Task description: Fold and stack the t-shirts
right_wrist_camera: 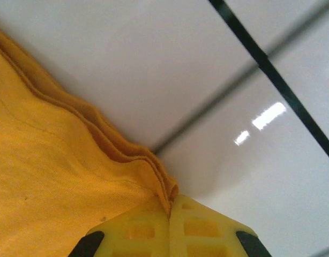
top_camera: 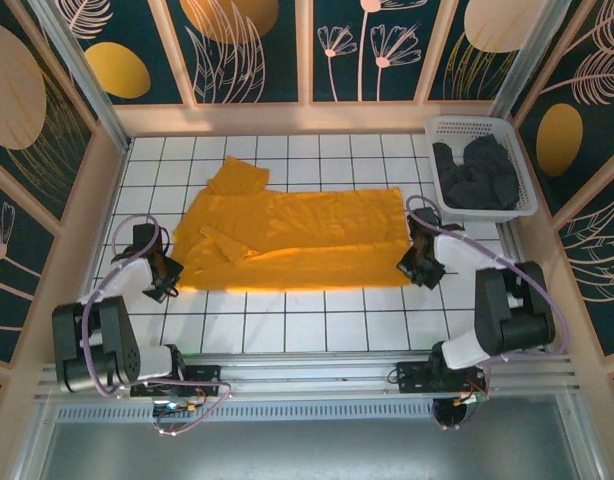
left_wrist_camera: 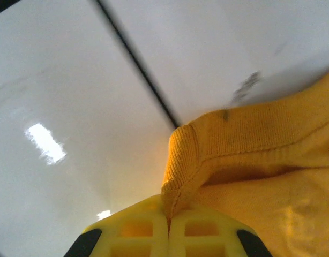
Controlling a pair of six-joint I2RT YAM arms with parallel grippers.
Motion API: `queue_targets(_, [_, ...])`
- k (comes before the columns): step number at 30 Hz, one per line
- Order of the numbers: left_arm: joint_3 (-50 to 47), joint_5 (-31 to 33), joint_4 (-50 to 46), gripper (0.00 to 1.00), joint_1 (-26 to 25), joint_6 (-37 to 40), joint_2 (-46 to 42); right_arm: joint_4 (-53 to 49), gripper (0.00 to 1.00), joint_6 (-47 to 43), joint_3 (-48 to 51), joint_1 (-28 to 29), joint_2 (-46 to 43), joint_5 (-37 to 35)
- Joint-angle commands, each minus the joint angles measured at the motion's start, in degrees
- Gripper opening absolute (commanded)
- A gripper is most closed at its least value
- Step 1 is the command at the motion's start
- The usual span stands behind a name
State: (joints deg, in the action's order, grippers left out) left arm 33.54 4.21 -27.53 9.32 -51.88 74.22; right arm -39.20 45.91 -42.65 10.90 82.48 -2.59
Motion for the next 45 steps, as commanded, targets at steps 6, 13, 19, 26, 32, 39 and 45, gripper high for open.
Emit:
queue_targets(6, [-1.2, 3.7, -0.6, 0.45, 0.6, -10.0, -4.7, -4.8, 0.30, 1.6, 3.0, 0.1, -4.6, -0.7])
queue_targets(13, [10.2, 2.5, -5.4, 0.59, -0.2, -9.4, -6.6, 0.0, 0.52, -2.2, -6.2, 5.4, -8.9, 0.1])
queue_targets(19, [11.2, -11.9, 0.0, 0.61, -9.1, -14.5, -4.6, 12.3, 0.59, -10.4, -13.0, 15.8, -4.9, 11.7])
queue_targets(26, [6.2, -16.3, 15.3, 0.58, -23.6, -24.0, 3.2, 20.3, 0.61, -11.2, -14.5, 19.9, 1.2, 21.4])
queue_targets(32, [7.8, -14.7, 15.7, 0.57, -25.2, -20.2, 10.4, 20.6, 0.62, -11.3, -15.1, 20.0, 2.7, 22.1])
queue_targets(39, [10.0, -11.2, 10.8, 0.59, -25.5, -17.7, 11.7, 21.2, 0.61, -9.6, -13.7, 20.0, 1.6, 21.9])
queue_targets(45, [9.6, -12.1, 13.5, 0.60, -25.9, -16.8, 13.0, 21.5, 0.61, -8.9, -13.3, 20.0, 1.8, 21.8])
